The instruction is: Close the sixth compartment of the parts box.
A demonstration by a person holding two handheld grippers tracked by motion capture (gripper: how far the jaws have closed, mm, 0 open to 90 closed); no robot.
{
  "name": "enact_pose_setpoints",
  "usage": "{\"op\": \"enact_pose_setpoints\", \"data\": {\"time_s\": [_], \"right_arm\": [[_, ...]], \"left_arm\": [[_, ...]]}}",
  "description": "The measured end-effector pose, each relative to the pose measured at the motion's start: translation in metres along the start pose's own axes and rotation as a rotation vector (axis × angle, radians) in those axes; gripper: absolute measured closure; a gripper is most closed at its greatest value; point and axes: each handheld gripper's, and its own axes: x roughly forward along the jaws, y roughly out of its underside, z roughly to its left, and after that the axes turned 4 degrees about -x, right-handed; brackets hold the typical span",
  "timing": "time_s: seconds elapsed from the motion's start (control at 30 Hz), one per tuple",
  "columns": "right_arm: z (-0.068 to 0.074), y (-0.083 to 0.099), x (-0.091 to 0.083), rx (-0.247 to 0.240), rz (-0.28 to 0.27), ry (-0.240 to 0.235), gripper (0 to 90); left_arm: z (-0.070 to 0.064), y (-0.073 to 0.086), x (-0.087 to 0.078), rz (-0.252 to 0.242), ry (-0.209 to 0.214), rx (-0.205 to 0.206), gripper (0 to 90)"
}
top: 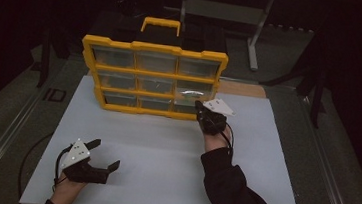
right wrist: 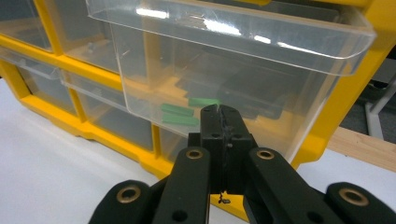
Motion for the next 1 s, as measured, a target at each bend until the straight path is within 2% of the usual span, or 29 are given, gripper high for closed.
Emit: {"op": "enact_pose_setpoints", "data": {"time_s": [0.37,0.7,0.9,1.0], "right_arm": [[-0.005,-0.007,0.011,-0.002,0.005,0.018,89.8],[-0.012,-0.009,0.022,0.031,0.012,0.032,89.8],[-0.016,-0.011,0.028,0.048,0.014,0.025,89.7],[-0.013,-0.013,0.028,0.036,0.011,0.032,89.7]], "left_arm": [[0.0,0.0,0.001,0.001,-0.001,0.004,0.0],[0.0,-0.001,0.002,0.0,0.002,-0.001,0.0],[0.0,0.0,0.001,-0.002,0.0,-0.002,0.0],[0.0,0.0,0.0,-0.001,-0.003,-0.001,0.0]]}}
